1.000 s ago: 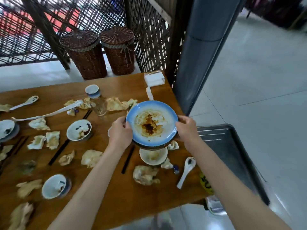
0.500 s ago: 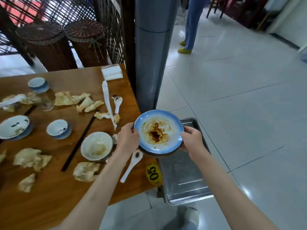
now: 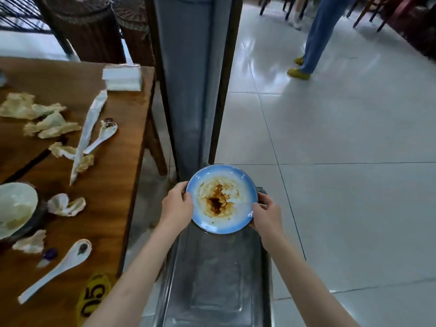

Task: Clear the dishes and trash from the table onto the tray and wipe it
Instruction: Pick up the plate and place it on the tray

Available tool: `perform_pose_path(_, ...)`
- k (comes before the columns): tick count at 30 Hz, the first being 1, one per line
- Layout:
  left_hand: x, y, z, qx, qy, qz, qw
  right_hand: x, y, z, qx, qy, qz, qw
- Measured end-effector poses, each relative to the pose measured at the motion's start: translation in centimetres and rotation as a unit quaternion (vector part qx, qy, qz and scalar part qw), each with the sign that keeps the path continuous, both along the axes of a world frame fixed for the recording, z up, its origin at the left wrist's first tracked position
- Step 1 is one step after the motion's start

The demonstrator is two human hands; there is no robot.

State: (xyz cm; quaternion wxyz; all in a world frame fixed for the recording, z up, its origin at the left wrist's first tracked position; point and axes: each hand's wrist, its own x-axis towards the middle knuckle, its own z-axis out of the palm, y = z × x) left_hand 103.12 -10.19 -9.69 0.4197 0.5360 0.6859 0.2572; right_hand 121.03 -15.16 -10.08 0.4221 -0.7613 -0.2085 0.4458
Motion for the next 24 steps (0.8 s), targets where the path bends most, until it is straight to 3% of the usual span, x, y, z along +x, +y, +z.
perform_pose_path(12, 1.7, 2.6, -15.1, -0.025, 0.034, 0.039, 0.998, 2.2, 5.2, -14.9, -0.039, -0.022, 0.086, 0.995)
perform_pose_path(24, 0.9, 4.9, -21.7, -0.06, 0.124, -0.001, 0.99, 1.1, 7.3, -23.2, -0.085, -0.022, 0.097, 0.991)
